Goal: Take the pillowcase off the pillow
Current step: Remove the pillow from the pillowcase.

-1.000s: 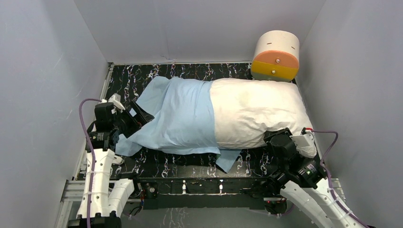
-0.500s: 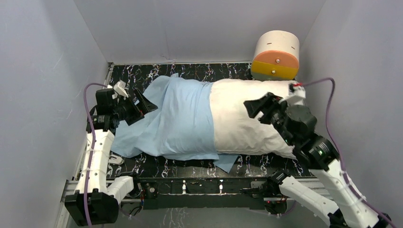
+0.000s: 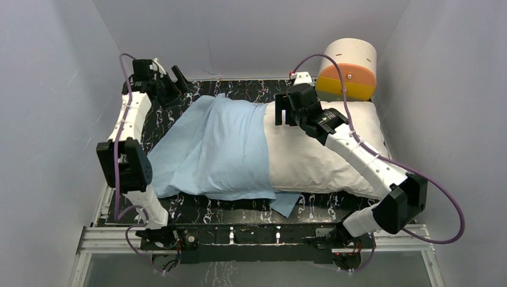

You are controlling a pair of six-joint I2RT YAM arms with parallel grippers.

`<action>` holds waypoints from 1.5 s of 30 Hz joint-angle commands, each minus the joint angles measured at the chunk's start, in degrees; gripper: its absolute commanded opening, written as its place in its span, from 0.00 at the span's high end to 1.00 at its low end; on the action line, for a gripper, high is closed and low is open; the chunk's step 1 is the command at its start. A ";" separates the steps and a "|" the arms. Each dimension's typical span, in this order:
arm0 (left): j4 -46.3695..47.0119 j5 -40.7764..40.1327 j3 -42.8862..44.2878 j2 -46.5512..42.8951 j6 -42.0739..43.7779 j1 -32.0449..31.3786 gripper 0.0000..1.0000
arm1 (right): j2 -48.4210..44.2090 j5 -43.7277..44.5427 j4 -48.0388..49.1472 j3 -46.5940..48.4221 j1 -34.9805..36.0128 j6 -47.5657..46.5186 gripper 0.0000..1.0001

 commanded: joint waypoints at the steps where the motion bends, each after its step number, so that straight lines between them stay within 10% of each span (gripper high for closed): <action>1: 0.79 8.05 8.53 10.26 1.96 0.26 0.02 | 2.47 2.37 2.44 -2.33 -2.76 -3.28 0.11; 11: 4.03 10.27 13.11 25.69 -14.33 0.04 0.02 | -5.22 -6.47 12.54 -26.87 -3.04 -0.28 0.11; 29: -0.69 13.18 19.69 31.32 -14.35 -3.87 0.04 | -1.17 -7.64 10.46 -26.67 -3.04 2.30 0.11; 35: -0.01 18.02 12.04 31.11 -7.49 -5.72 0.42 | -0.78 -5.80 10.98 -25.61 -3.06 1.85 0.10; 40: -3.75 15.83 11.99 30.39 -2.08 -5.51 1.00 | 1.18 -1.40 8.71 -24.63 -3.09 4.12 0.10; 45: -5.93 3.91 10.80 25.23 -2.61 -1.67 1.00 | 2.01 3.95 6.95 -25.79 -3.51 9.01 0.10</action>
